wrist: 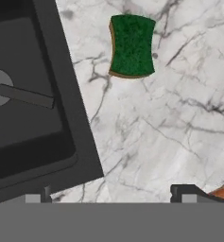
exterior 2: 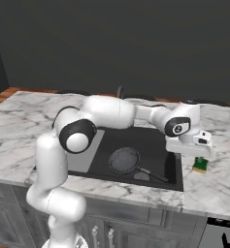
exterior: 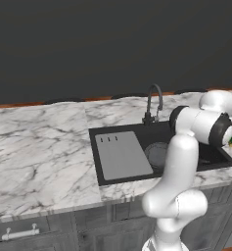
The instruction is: Pick the pan and sponge and place them into the sink. Then turn on the water.
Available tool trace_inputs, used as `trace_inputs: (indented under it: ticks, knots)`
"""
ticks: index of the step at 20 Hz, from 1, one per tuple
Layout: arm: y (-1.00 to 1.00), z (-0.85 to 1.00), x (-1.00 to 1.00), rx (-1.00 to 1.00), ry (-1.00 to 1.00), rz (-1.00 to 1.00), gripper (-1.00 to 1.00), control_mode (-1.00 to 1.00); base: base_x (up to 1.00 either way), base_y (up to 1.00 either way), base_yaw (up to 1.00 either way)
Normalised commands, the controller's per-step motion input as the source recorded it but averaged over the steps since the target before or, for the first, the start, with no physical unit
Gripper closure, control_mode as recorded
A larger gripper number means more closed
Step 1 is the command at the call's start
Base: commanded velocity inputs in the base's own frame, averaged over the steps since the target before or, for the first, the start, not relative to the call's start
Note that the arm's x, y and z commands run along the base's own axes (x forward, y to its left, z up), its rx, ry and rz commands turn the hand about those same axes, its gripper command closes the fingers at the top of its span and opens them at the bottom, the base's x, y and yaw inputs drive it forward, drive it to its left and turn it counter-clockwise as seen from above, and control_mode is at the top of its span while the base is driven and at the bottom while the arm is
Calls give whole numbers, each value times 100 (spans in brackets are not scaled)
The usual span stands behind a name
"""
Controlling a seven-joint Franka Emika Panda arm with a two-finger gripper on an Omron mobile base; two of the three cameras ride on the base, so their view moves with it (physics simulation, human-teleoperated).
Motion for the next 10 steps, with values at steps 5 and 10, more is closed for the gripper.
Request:
trace_inputs:
  ticks: [5, 10]
  knots:
    - [-25, -16, 0, 22, -4, -7, -100, -100, 0, 0, 0]
    - [-10, -36, 0, 11, -5, -4, -100, -100, 0, 0, 0]
